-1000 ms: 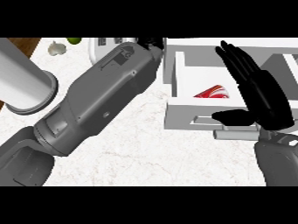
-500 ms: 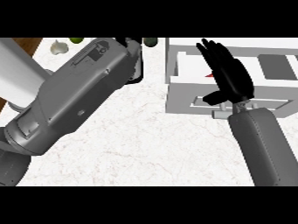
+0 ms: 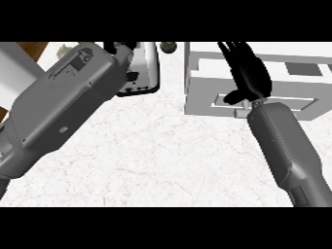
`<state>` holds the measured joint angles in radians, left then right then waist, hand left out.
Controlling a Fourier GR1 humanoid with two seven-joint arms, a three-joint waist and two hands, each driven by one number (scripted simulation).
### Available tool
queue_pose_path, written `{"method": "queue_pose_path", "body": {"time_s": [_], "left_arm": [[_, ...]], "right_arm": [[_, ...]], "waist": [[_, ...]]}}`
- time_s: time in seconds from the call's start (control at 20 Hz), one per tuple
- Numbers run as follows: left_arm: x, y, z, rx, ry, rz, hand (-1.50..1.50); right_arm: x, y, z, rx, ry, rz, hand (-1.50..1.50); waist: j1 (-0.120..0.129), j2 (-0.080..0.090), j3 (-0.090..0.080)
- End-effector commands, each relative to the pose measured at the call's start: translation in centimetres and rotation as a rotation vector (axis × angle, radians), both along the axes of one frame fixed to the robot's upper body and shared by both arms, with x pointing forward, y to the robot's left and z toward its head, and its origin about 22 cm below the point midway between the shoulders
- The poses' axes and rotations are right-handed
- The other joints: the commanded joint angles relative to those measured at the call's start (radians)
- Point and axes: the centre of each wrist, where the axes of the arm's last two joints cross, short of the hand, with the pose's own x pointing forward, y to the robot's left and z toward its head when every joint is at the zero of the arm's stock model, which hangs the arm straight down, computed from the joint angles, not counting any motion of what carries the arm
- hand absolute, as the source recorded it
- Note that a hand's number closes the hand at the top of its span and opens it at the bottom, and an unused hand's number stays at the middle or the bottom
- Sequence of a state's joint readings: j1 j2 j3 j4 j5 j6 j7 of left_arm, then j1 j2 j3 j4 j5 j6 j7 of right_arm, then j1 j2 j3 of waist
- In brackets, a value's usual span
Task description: Pick up the can, place it into the drawer and close the drawer
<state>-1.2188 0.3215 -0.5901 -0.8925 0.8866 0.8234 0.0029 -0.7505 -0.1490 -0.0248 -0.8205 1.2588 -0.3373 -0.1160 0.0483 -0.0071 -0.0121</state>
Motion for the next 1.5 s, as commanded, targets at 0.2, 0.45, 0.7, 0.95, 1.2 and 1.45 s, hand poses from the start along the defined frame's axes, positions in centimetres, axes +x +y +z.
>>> {"method": "queue_pose_path", "body": {"time_s": [0.2, 0.45, 0.7, 0.95, 1.2, 1.45], "left_arm": [[-0.1, 3.3, 0.2, 0.007, -0.02, 0.033, -1.5], [-1.1, 2.2, -0.5, 0.003, 0.008, 0.004, -1.5], [-1.8, 3.0, 0.2, 0.009, -0.015, 0.004, -1.5], [-2.2, 3.1, 2.7, 0.003, -0.033, -0.029, -1.5], [-2.1, 5.0, 1.0, 0.008, -0.01, -0.025, -1.5], [-3.1, 4.0, 2.4, -0.005, -0.022, -0.032, -1.5]], "right_arm": [[0.9, -1.1, -3.2, 0.019, -0.045, -0.057, -1.5], [2.2, -0.7, -2.2, 0.029, -0.101, -0.077, -1.5], [3.8, -0.8, 0.2, 0.017, -0.131, -0.107, -1.5], [4.9, -0.3, 2.3, 0.012, -0.17, -0.127, -1.5], [6.1, -1.4, 5.8, -0.012, -0.186, -0.156, -1.5], [6.4, -1.0, 6.4, 0.006, -0.168, -0.149, -1.5]], "waist": [[0.011, 0.026, 0.014], [0.018, 0.026, 0.014], [0.036, 0.029, 0.014], [0.055, 0.038, 0.015], [0.061, 0.045, 0.013], [0.065, 0.039, 0.014]]}}
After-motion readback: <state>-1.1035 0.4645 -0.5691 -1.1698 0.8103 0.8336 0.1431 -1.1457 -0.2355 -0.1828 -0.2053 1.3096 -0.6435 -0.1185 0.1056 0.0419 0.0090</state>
